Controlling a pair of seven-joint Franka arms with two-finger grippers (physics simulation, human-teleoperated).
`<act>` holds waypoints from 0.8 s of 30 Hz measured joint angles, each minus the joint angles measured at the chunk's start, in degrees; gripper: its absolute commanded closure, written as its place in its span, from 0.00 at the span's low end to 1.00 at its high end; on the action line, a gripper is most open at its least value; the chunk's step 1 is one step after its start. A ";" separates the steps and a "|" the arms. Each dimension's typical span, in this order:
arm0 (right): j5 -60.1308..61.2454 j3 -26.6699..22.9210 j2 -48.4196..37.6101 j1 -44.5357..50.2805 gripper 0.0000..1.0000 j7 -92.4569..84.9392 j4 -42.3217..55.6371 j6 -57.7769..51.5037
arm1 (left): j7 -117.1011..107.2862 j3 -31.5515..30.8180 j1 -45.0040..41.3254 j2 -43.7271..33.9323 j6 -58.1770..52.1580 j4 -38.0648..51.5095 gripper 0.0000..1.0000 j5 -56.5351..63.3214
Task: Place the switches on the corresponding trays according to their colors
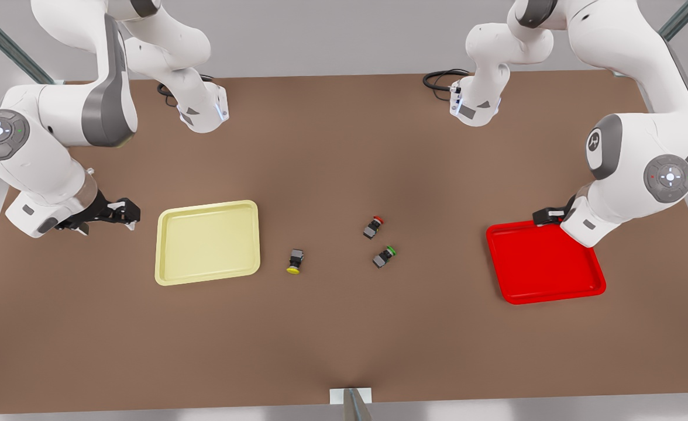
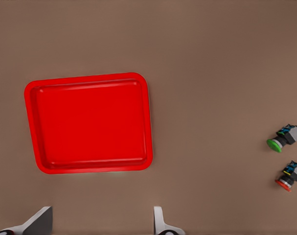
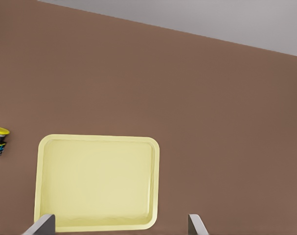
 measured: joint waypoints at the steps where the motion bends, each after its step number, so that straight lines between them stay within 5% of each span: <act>1: 0.08 0.00 0.77 0.12 0.00 0.24 0.06 0.19 | 0.04 0.15 0.17 0.08 -0.04 0.00 0.00 -0.02; 5: 2.03 0.19 13.98 18.65 0.00 31.31 0.66 11.14 | -0.22 -0.98 -1.00 1.31 0.21 0.00 0.00 -0.16; 8: 7.84 0.11 20.72 23.95 0.00 39.23 0.69 18.04 | -2.96 -1.53 -2.92 1.67 -0.22 0.00 0.00 0.00; 12: 9.67 0.26 26.12 26.30 0.00 44.46 0.56 24.41 | -3.28 -2.85 -3.06 2.91 -0.93 0.00 0.00 -0.18; 24: 9.08 1.31 32.11 25.31 0.00 43.34 -7.04 36.12 | -11.56 -20.59 -5.45 4.95 9.30 -2.55 0.00 -0.56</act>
